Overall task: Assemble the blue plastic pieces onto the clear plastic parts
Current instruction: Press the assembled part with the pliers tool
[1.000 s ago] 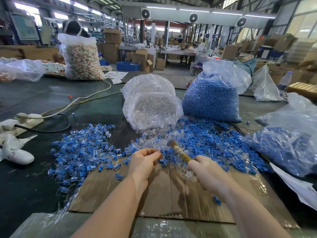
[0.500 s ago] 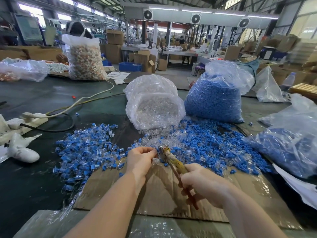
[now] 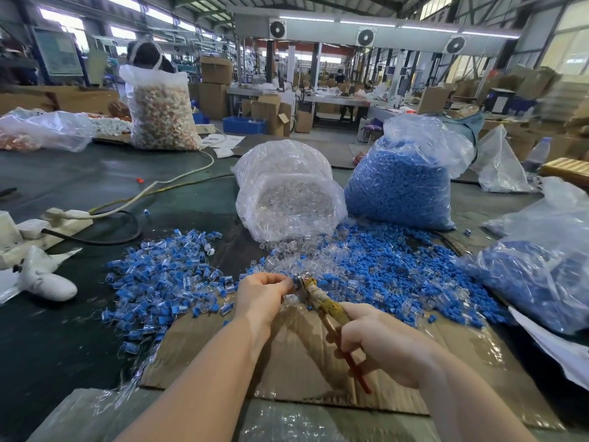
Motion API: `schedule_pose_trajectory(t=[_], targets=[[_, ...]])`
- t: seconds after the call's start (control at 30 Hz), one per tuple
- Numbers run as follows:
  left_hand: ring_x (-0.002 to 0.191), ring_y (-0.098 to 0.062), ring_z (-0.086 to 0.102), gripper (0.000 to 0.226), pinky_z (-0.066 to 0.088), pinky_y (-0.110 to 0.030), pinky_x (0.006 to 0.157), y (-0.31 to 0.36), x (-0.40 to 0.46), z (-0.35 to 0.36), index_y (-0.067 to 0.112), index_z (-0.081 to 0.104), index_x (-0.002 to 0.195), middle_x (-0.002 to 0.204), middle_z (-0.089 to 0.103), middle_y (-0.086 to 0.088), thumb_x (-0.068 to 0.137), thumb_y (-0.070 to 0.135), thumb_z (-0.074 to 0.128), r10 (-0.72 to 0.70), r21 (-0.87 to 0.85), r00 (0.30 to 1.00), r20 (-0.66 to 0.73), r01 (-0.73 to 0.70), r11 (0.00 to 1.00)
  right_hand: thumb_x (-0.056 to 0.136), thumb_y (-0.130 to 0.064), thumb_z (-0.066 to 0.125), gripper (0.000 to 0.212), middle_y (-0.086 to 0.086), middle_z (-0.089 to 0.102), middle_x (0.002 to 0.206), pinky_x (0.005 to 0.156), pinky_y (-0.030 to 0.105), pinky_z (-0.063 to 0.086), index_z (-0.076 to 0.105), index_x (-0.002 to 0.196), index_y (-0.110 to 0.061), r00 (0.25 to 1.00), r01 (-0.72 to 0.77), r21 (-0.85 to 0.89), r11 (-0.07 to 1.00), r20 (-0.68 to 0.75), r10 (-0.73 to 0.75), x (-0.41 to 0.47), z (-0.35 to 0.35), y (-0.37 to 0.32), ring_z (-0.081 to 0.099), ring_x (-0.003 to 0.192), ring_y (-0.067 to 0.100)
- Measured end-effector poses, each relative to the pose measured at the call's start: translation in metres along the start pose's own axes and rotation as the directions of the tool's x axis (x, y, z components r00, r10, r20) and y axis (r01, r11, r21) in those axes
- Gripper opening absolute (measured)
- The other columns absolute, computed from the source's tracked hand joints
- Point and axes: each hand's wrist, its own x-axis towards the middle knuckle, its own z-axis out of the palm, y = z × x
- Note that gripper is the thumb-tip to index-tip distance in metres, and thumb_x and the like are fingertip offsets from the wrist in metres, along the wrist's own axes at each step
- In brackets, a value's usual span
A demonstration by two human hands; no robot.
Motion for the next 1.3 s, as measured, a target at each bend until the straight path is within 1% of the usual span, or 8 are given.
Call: schedule_pose_trajectory(t=[0.23, 0.5, 0.67, 0.83, 1.03, 1.17, 1.23, 1.3], targets=[[0.062, -0.017, 0.052, 0.004, 0.046, -0.03, 0.059, -0.001, 0.0, 0.001, 0.008, 0.067, 0.079, 0.074, 0.064, -0.009, 0.083, 0.008, 0.067, -0.01, -0.038, 1.0, -0.008, 0.009, 0.999, 0.078, 0.005, 0.041, 0.019, 0.006, 0.043, 0.077, 0.06, 0.028, 0.036, 0.045, 0.083, -0.012, 1.0, 0.003, -0.049, 0.999, -0.027, -0.004, -0.001, 0.003, -0.002, 0.043, 0.074, 0.02], [0.078, -0.023, 0.061, 0.004, 0.053, -0.038, 0.076, 0.001, -0.006, 0.004, 0.007, 0.068, 0.086, 0.085, 0.067, -0.013, 0.084, 0.01, 0.066, -0.012, -0.065, 1.0, -0.016, 0.011, 0.998, 0.082, 0.003, 0.046, 0.027, -0.005, 0.046, 0.06, 0.047, 0.019, 0.033, 0.048, 0.065, -0.018, 0.997, 0.034, -0.08, 0.996, -0.07, -0.04, -0.001, 0.004, 0.001, 0.041, 0.051, 0.009], [0.076, -0.022, 0.061, 0.004, 0.053, -0.036, 0.068, -0.001, -0.005, 0.003, 0.01, 0.067, 0.083, 0.085, 0.067, -0.012, 0.085, 0.01, 0.064, 0.017, -0.046, 0.999, -0.037, -0.019, 0.999, 0.077, 0.009, 0.047, 0.029, -0.01, 0.056, 0.054, 0.044, 0.016, 0.036, 0.06, 0.087, -0.015, 0.996, 0.045, 0.094, 0.995, -0.083, -0.038, 0.001, 0.009, 0.006, 0.048, 0.044, 0.004], [0.067, -0.008, 0.061, 0.018, 0.044, -0.016, 0.054, 0.002, -0.004, -0.002, 0.019, 0.062, 0.074, 0.073, 0.066, -0.001, 0.085, 0.005, 0.063, 0.174, 0.042, 0.984, -0.048, -0.172, 0.984, 0.07, 0.014, 0.056, 0.068, 0.004, 0.052, 0.095, 0.045, 0.012, 0.041, 0.047, 0.129, -0.02, 0.975, 0.11, 0.09, 0.99, -0.204, -0.089, 0.005, 0.007, 0.011, 0.052, 0.05, 0.001], [0.067, -0.008, 0.059, 0.011, 0.038, -0.02, 0.056, 0.001, 0.005, -0.006, 0.015, 0.065, 0.076, 0.074, 0.066, -0.002, 0.084, 0.008, 0.065, 0.156, 0.051, 0.984, -0.088, -0.152, 0.987, 0.069, 0.017, 0.05, 0.051, 0.004, 0.056, 0.065, 0.043, 0.018, 0.04, 0.068, 0.096, -0.023, 0.983, 0.151, 0.274, 0.95, -0.138, -0.117, 0.006, 0.003, 0.011, 0.052, 0.05, 0.008], [0.071, -0.013, 0.06, 0.009, 0.04, -0.023, 0.057, -0.007, 0.016, -0.022, 0.022, 0.064, 0.078, 0.08, 0.067, 0.001, 0.086, 0.018, 0.063, 0.285, 0.346, 0.936, -0.208, -0.202, 0.916, 0.071, 0.012, 0.054, 0.045, 0.0, 0.049, 0.067, 0.049, 0.021, 0.035, 0.066, 0.093, -0.026, 0.912, 0.224, 0.095, 0.97, -0.37, -0.174, 0.016, -0.008, 0.019, 0.042, 0.05, 0.007], [0.076, -0.017, 0.059, 0.008, 0.044, -0.027, 0.066, -0.011, 0.022, -0.037, 0.029, 0.066, 0.085, 0.087, 0.069, 0.002, 0.089, 0.026, 0.059, 0.411, 0.607, 0.877, -0.247, -0.19, 0.772, 0.072, 0.006, 0.058, 0.048, 0.001, 0.055, 0.078, 0.058, 0.021, 0.042, 0.063, 0.107, -0.027, 0.839, 0.183, -0.062, 0.981, -0.51, -0.189, 0.024, -0.021, 0.026, 0.053, 0.062, 0.01], [0.087, -0.022, 0.058, 0.015, 0.041, -0.032, 0.077, -0.015, 0.029, -0.052, 0.03, 0.069, 0.098, 0.097, 0.067, 0.0, 0.092, 0.028, 0.055, 0.514, 0.777, 0.822, -0.245, -0.15, 0.611, 0.073, -0.002, 0.06, 0.053, 0.008, 0.06, 0.095, 0.078, 0.035, 0.048, 0.059, 0.119, -0.029, 0.766, 0.058, -0.19, 0.98, -0.621, -0.166, 0.03, -0.037, 0.038, 0.058, 0.088, 0.025]])
